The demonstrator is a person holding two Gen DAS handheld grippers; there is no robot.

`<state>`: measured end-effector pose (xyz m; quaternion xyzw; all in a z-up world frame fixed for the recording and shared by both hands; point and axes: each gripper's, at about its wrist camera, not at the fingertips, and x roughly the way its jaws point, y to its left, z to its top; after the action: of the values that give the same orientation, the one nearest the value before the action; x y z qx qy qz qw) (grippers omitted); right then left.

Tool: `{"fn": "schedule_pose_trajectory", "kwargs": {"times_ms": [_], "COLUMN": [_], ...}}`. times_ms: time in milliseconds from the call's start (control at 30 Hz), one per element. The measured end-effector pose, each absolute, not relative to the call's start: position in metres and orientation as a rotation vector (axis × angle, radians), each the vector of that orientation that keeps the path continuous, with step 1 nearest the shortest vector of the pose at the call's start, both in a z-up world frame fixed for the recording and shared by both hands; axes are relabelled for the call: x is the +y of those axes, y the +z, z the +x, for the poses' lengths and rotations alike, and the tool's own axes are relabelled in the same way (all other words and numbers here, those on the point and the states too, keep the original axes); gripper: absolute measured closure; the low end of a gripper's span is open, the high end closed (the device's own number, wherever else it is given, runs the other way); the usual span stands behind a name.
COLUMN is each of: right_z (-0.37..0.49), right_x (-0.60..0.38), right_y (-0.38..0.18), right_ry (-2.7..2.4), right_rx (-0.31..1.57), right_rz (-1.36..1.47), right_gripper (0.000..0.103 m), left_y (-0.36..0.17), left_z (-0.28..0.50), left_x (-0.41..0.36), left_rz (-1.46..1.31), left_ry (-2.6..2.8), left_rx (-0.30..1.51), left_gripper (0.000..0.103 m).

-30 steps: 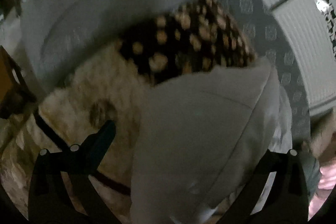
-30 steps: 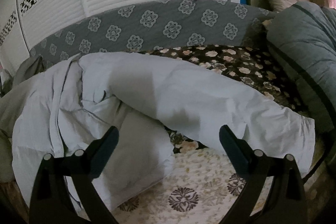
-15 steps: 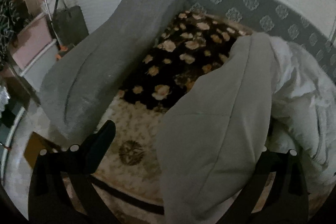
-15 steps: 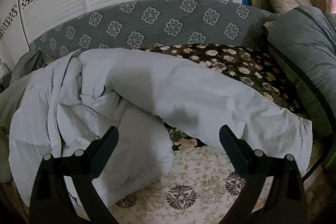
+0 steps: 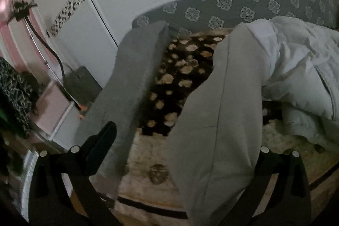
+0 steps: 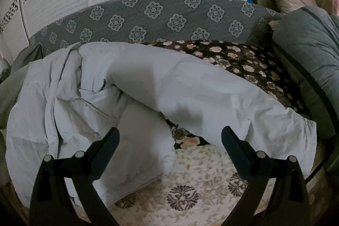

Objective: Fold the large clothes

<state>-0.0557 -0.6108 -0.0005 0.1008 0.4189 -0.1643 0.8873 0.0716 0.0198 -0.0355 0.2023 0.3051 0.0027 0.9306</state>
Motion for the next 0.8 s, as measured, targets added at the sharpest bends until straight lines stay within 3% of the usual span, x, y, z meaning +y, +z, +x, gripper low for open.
{"fn": "schedule_pose_trajectory", "kwargs": {"times_ms": [267,367,500,800], "right_z": [-0.056,-0.058,-0.058,-0.052], "right_x": [-0.611,-0.610,-0.610,-0.602], "right_y": [0.000,0.001,0.001,-0.010], "right_ry": [-0.335,-0.333,-0.338,-0.305], "right_rx": [0.867,0.867,0.863,0.915], "right_rz": [0.210,0.209,0.214,0.194], "right_gripper": [0.006,0.006,0.006,0.006], "left_y": [-0.040,-0.055,-0.073,-0.049], "left_z": [0.055,0.044,0.038,0.056], "left_x": [-0.001,-0.016,-0.030,-0.034], "left_rz": [0.459,0.492,0.643,0.375], "left_ry": [-0.283,-0.474,-0.469,-0.390], "left_rx": [0.629,0.705,0.711,0.731], "left_gripper": [0.008,0.003,0.003,0.003]}}
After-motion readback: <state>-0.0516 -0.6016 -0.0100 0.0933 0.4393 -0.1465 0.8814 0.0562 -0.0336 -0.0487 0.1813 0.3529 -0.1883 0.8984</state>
